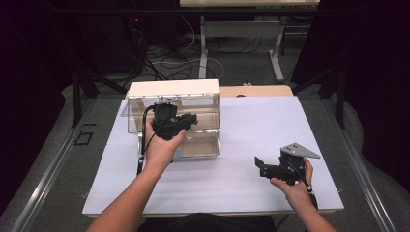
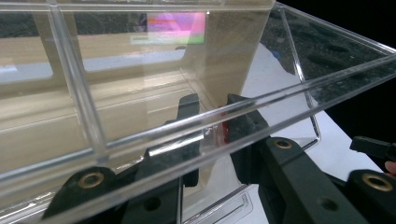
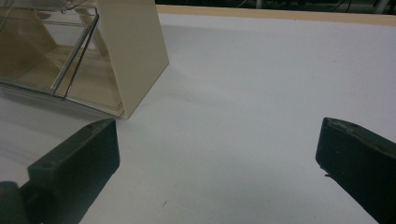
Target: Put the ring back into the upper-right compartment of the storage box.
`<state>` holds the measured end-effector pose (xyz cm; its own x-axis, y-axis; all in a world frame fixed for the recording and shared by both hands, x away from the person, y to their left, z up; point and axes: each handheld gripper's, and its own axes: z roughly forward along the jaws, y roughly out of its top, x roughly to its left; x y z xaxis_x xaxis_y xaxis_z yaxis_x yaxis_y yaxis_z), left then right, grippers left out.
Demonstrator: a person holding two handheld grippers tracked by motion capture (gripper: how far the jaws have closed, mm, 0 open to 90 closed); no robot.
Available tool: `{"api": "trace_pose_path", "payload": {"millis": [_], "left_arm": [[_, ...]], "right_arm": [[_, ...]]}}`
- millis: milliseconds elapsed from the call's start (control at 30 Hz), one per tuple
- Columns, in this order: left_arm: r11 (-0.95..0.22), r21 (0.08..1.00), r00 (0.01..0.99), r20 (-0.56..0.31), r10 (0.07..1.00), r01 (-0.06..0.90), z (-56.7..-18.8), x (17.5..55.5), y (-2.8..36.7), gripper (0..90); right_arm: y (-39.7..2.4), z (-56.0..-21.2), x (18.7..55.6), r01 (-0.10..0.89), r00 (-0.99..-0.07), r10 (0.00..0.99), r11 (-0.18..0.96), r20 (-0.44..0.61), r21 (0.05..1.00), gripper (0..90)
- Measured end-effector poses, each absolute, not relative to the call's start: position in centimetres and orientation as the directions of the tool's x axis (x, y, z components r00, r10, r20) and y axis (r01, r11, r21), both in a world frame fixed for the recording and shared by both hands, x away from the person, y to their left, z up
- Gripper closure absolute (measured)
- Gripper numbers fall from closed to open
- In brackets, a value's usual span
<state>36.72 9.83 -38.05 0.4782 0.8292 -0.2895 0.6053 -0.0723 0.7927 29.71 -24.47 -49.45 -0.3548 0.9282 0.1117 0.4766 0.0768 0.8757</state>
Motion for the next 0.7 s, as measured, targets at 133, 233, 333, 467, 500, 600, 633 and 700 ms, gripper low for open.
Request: {"api": "trace_pose_path", "payload": {"millis": [133, 233, 333, 467, 500, 600, 633, 700], "left_arm": [[-0.068, 0.794, 0.478, -0.293, 0.828, 0.605, -38.09, 36.7, 9.84, 75.4], [-0.068, 0.795, 0.482, -0.295, 0.825, 0.603, -38.19, 36.75, 9.9, 73.5], [-0.078, 0.791, 0.487, -0.292, 0.823, 0.606, -38.23, 36.75, 10.0, 72.5], [-0.083, 0.799, 0.498, -0.286, 0.819, 0.595, -38.2, 36.55, 10.01, 69.4], [-0.088, 0.804, 0.504, -0.279, 0.817, 0.588, -38.18, 36.48, 10.02, 68.6], [-0.092, 0.811, 0.519, -0.278, 0.808, 0.578, -38.06, 36.17, 10.0, 65.7], [-0.095, 0.814, 0.524, -0.275, 0.806, 0.573, -38.0, 36.06, 10.0, 64.8], [-0.102, 0.822, 0.536, -0.266, 0.801, 0.561, -37.94, 35.83, 9.98, 63.0]], "right_arm": [[-24.5, -49.47, 29.71, 0.479, -0.353, 0.929, 0.076, 0.113, 0.874, 0.0], [-24.54, -49.48, 29.7, 0.477, -0.351, 0.93, 0.075, 0.112, 0.876, 0.0], [-24.59, -49.5, 29.72, 0.48, -0.346, 0.931, 0.067, 0.119, 0.875, 0.0], [-24.62, -49.56, 29.85, 0.482, -0.345, 0.931, 0.063, 0.123, 0.874, 0.0], [-24.58, -49.56, 29.84, 0.484, -0.344, 0.93, 0.061, 0.126, 0.873, 0.0], [-24.59, -49.55, 29.8, 0.485, -0.344, 0.931, 0.064, 0.123, 0.872, 0.0], [-24.6, -49.55, 29.81, 0.483, -0.344, 0.93, 0.062, 0.125, 0.873, 0.0], [-24.71, -49.48, 29.76, 0.486, -0.345, 0.93, 0.063, 0.125, 0.872, 0.0]]}}
